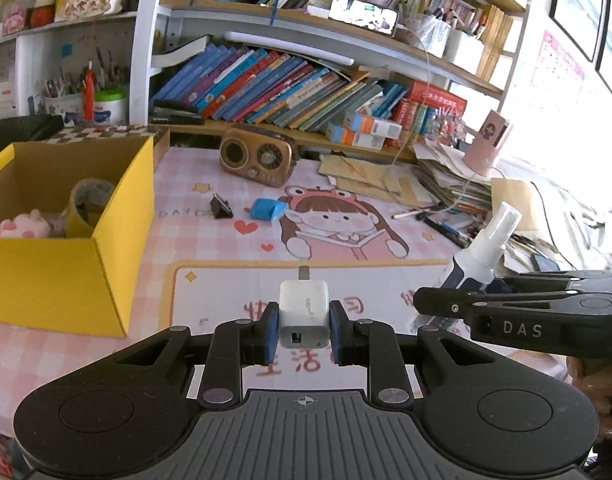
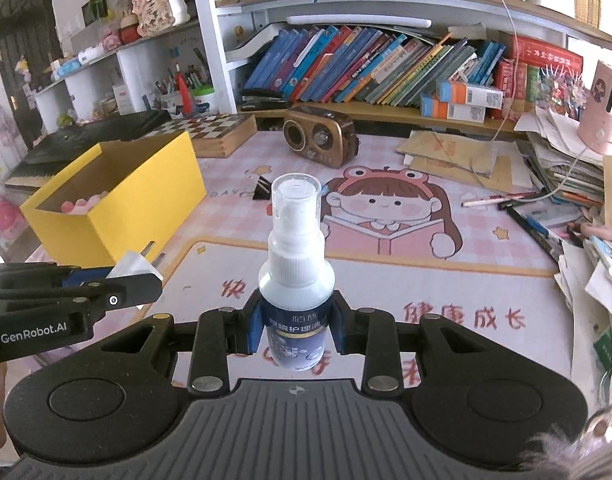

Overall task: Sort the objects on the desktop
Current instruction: 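Carry the spray bottle and white plug toward the yellow box with both grippers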

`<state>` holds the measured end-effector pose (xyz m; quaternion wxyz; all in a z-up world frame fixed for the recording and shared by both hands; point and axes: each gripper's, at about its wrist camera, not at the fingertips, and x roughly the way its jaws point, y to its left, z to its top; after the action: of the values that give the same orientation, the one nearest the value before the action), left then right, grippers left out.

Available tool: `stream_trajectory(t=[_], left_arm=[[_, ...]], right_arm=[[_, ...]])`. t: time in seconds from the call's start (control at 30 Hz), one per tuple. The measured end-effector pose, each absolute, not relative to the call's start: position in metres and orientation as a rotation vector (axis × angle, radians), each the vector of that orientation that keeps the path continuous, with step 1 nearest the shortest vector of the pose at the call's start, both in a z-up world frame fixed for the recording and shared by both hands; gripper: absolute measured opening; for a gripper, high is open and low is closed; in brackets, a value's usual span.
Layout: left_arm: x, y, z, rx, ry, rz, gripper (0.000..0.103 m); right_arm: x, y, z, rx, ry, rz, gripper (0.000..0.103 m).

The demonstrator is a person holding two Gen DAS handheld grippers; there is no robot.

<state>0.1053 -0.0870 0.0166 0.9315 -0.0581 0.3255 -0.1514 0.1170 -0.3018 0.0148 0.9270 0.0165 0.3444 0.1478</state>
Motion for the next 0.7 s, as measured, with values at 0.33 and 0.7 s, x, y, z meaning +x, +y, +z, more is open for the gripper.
stream_trajectory(t=[0.33,0.7], left_arm=[[0.075,-0.058,0.019,-0.1,0.683,-0.361,0.024],[0.047,-0.029,0.019,-0.097,0.694,-0.376,0.024]], right_arm=[[0.076,-0.269,0.017,0.043,0.707,0.268,0.03],[0.039,-0.234,0.014,0.059,0.711,0.268,0.03]])
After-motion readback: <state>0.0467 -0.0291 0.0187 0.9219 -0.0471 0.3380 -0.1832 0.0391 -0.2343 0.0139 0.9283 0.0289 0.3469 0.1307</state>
